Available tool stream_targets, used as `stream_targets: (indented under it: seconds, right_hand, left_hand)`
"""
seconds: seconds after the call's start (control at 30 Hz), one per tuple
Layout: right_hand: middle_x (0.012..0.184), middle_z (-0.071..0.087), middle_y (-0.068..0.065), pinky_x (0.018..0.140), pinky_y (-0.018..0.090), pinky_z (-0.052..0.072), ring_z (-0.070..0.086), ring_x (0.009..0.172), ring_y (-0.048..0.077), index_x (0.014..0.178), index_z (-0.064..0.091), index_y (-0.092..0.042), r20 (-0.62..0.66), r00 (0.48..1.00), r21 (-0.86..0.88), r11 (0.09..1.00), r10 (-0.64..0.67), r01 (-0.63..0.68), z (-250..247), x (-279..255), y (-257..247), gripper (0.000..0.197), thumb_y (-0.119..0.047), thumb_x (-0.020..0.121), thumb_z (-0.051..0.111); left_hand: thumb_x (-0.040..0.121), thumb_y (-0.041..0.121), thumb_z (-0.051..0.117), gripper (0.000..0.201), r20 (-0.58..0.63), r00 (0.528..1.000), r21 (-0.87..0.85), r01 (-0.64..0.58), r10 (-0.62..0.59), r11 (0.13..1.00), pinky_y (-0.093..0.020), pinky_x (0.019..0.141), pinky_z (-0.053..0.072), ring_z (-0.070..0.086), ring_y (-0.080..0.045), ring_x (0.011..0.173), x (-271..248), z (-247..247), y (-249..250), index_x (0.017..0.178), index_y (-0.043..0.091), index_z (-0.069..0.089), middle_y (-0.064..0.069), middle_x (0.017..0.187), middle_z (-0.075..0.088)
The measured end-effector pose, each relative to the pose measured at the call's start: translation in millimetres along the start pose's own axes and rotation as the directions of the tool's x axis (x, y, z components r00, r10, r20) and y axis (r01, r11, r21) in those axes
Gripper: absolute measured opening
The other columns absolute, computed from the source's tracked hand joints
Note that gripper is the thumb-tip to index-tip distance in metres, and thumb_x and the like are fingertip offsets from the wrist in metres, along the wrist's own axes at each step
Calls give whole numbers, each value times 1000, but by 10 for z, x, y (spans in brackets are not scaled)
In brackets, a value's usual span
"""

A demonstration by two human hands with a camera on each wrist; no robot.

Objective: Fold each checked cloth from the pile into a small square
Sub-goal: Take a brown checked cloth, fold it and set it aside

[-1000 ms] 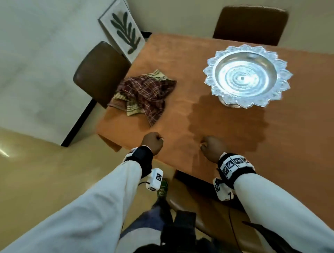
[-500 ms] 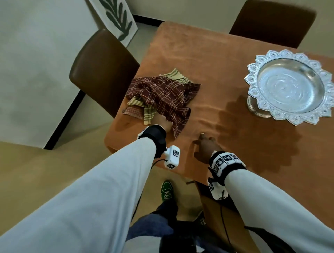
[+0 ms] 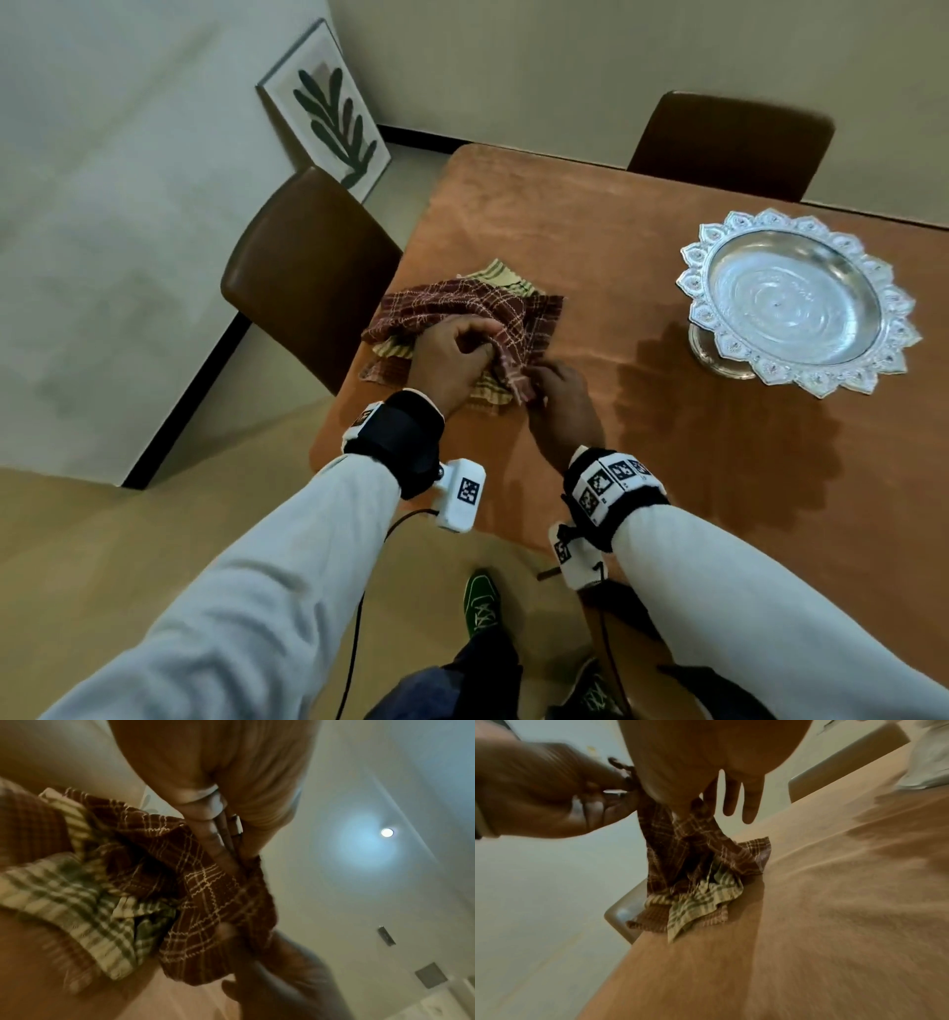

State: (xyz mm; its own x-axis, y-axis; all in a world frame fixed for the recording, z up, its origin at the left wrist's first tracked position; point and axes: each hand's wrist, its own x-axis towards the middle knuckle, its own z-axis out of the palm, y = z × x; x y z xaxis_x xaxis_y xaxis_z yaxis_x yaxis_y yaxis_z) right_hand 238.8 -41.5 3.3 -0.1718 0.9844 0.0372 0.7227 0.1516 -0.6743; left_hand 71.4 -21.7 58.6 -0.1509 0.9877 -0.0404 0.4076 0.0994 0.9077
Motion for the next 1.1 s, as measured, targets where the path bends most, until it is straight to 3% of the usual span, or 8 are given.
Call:
stream_targets:
  seconds: [0.1, 0.2, 0.4, 0.5, 0.63, 0.73, 0.83, 1.1]
  right_hand:
    - [102, 66, 6, 75, 29, 39, 59, 94, 29, 105, 68, -14, -166, 982, 45, 995, -84, 93, -317, 110, -52, 18, -10, 91, 58]
    - [94, 70, 8, 68, 32, 45, 63, 84, 29, 101, 69, -14, -276, 951, 59, 985, -139, 161, -702, 209, -224, 16, -16, 91, 57]
    - [75, 61, -10, 58, 6, 34, 52, 63, -1, 94, 68, -8, -418, 872, 159, 924, -255, 347, -1438, 109, -748, 8, -14, 92, 63]
    - [76, 61, -15, 59, 12, 39, 55, 64, -7, 100, 66, -12, -330, 895, 218, 898, -300, 382, -1705, -82, -905, 9, -15, 95, 59]
    - [79, 73, 9, 54, 41, 57, 70, 65, 24, 120, 56, -19, -260, 940, 438, 841, -220, 318, -1975, -467, -960, 29, -13, 92, 61]
    - [93, 72, 8, 61, 49, 60, 71, 71, 31, 130, 52, -38, -237, 938, 501, 796, -253, 341, -2086, -704, -898, 47, -13, 90, 60]
    - [99, 71, 3, 72, 51, 59, 71, 80, 28, 119, 68, -30, -211, 951, 513, 803, -226, 304, -2130, -913, -764, 34, -12, 91, 57]
    - [82, 69, 0, 65, 29, 55, 66, 74, 17, 98, 68, -20, -37, 972, -16, 972, -234, 234, -2430, -1298, -491, 13, -28, 89, 66]
  left_hand:
    - [84, 16, 74, 9, -103, 992, 99, -67, 78, 993, -29, 84, 55, 66, -10, 89, 75, -157, 127, 92, 12, 74, 0, 94, 71]
    - [87, 20, 70, 10, -163, 954, 203, -216, 250, 955, -38, 83, 54, 64, -18, 89, 107, -253, 328, 91, 11, 70, -4, 94, 69]
    - [89, 28, 63, 18, -355, 840, 196, -363, 411, 911, -37, 81, 56, 65, -16, 87, 25, -370, 1055, 97, 12, 69, -1, 93, 70]
    - [93, 24, 61, 17, -388, 834, 164, -357, 393, 920, -35, 83, 55, 64, -11, 87, -160, -324, 1324, 104, 13, 67, 2, 95, 69]
    - [94, 32, 60, 32, -322, 896, -45, -337, 305, 941, -25, 82, 54, 63, -6, 95, -776, -78, 1480, 120, 12, 54, 5, 103, 63]
    - [91, 40, 61, 35, -91, 915, -131, -403, 394, 906, -25, 73, 52, 63, -6, 85, -1333, 144, 1431, 109, 10, 53, 5, 95, 62]
    - [84, 35, 73, 38, 67, 913, -48, -400, 402, 915, -27, 77, 55, 65, -11, 90, -1665, 305, 1393, 110, 16, 52, 2, 95, 66]
    - [87, 10, 57, 17, 99, 902, 259, -430, 419, 865, -31, 74, 55, 66, -16, 85, -1737, 250, 1408, 102, 13, 65, -2, 93, 70]
